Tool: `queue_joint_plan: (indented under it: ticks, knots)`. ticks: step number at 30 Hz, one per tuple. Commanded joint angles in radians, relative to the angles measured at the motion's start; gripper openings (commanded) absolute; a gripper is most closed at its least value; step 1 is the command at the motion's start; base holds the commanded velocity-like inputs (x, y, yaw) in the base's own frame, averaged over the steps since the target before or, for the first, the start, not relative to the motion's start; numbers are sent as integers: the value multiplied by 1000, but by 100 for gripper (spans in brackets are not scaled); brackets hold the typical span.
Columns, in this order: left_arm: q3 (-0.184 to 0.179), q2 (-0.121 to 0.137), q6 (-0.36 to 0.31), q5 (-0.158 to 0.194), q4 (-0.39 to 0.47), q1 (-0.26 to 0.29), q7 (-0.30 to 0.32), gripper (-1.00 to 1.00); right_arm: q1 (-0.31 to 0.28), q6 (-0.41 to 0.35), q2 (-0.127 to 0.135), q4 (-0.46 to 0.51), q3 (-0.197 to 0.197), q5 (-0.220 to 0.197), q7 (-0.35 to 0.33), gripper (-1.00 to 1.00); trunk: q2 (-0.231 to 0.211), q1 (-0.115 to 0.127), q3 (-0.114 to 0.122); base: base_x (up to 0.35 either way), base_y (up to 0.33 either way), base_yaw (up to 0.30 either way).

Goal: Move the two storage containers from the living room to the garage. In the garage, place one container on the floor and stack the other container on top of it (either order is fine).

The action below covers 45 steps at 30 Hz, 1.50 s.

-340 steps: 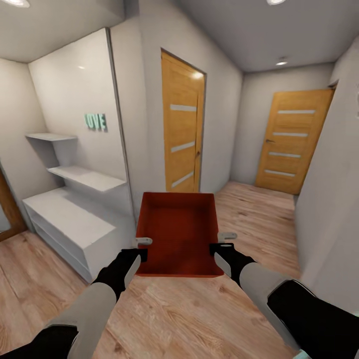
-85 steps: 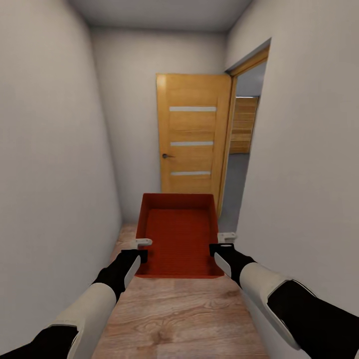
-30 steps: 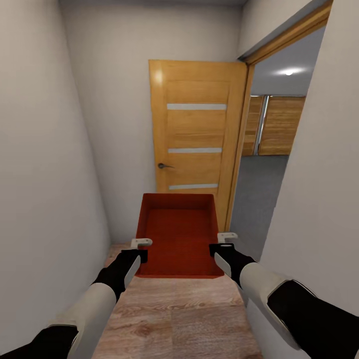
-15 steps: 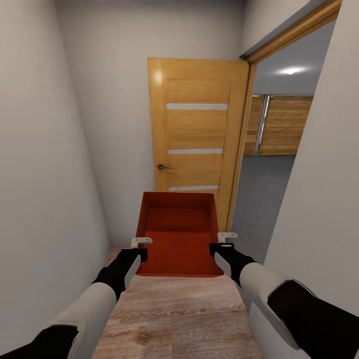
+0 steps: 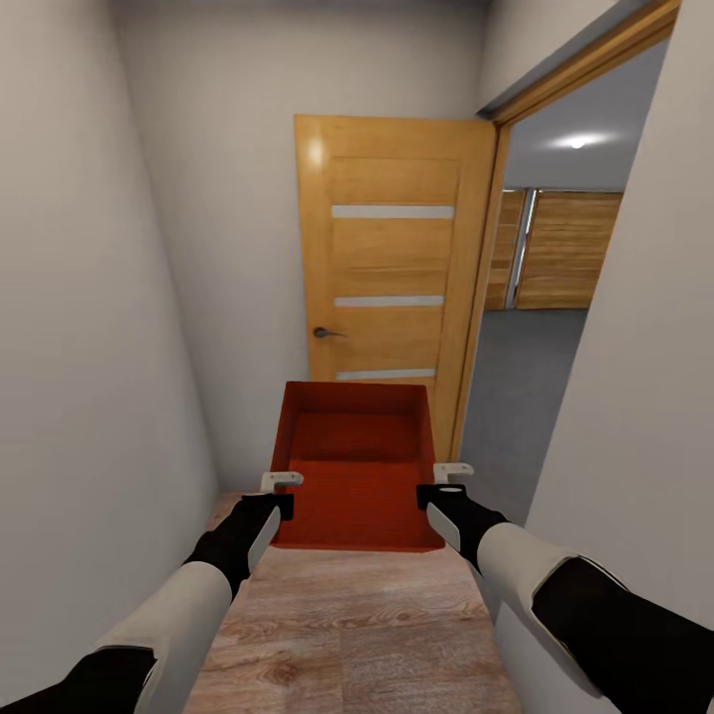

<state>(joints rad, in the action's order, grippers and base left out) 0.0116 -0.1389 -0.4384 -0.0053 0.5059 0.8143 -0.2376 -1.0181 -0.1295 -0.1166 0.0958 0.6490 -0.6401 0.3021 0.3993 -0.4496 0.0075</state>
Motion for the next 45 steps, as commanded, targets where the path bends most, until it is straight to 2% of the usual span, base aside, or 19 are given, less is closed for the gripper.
queue_joint_plan:
  ticks: [1,6,13,14,45]
  knots:
    - [5,1,-5,5,1,0,-4,-100,0,-7,5,4,3,2,5,-100,1,0,0,89,124,0]
    - [5,1,-5,4,0,0,-3,-100,0,-7,5,4,24,-21,5,-100,1,0,0,158,215,0]
    - [5,1,-5,4,0,0,-3,-100,0,-7,5,4,34,-29,5,-100,1,0,0,131,141,0]
    - [5,1,-5,16,0,0,-3,-100,0,-7,5,4,-54,120,5,-100,1,0,0,27,26,0]
    - [5,1,-5,16,1,0,-3,-100,0,-5,5,4,-54,120,5,-100,1,0,0,1,1,0]
